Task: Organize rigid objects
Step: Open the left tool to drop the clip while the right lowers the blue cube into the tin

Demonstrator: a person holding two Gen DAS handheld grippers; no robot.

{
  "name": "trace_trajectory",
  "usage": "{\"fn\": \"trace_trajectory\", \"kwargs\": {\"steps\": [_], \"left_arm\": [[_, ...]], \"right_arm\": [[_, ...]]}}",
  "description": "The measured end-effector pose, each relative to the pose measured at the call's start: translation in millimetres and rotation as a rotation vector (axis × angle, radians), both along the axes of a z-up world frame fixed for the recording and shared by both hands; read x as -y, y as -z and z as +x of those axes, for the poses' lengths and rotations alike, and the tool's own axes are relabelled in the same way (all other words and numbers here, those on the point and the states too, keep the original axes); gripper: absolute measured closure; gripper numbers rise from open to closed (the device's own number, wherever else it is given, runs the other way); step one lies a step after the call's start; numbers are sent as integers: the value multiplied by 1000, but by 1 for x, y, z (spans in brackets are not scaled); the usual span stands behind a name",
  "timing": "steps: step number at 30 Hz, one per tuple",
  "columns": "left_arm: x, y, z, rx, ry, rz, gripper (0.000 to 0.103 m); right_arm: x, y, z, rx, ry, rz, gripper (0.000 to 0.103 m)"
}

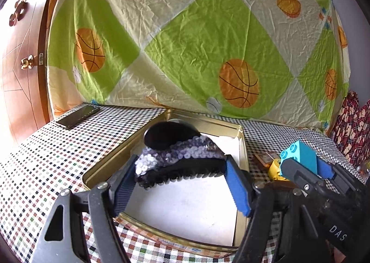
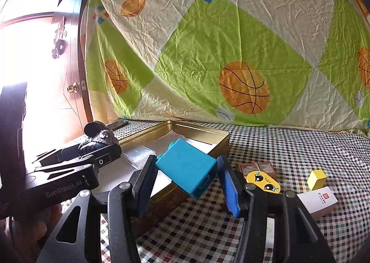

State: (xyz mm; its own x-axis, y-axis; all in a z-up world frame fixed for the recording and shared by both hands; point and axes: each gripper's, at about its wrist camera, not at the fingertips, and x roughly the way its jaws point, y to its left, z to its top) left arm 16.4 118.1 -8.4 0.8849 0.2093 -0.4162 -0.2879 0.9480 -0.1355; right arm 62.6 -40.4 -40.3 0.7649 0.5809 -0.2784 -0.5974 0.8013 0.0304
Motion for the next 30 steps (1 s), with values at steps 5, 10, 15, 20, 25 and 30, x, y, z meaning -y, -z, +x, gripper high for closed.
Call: {"fn": "trace_trajectory", "kwargs": {"steps": [5, 10, 15, 20, 25, 30], "left_arm": [[-8, 1, 5, -21, -2, 1, 30], [-15, 4, 11, -47, 8, 0, 30], [-23, 5, 19, -81, 25, -11, 30], [-30, 1, 26, -104, 41, -15, 30], [-39, 1, 39, -151, 40, -14, 30], [-50, 6, 47, -189, 34, -19, 30]], "right_arm": [[-9, 1, 6, -26, -20, -16, 48], [-18, 0, 12, -51, -38, -27, 48], [-25, -5, 20, -81, -58, -35, 48], [-38, -9, 33, -109, -75, -55, 48], [-57, -7, 49, -150, -92, -82, 48], [-76, -1, 60, -183, -113, -106, 48]]}}
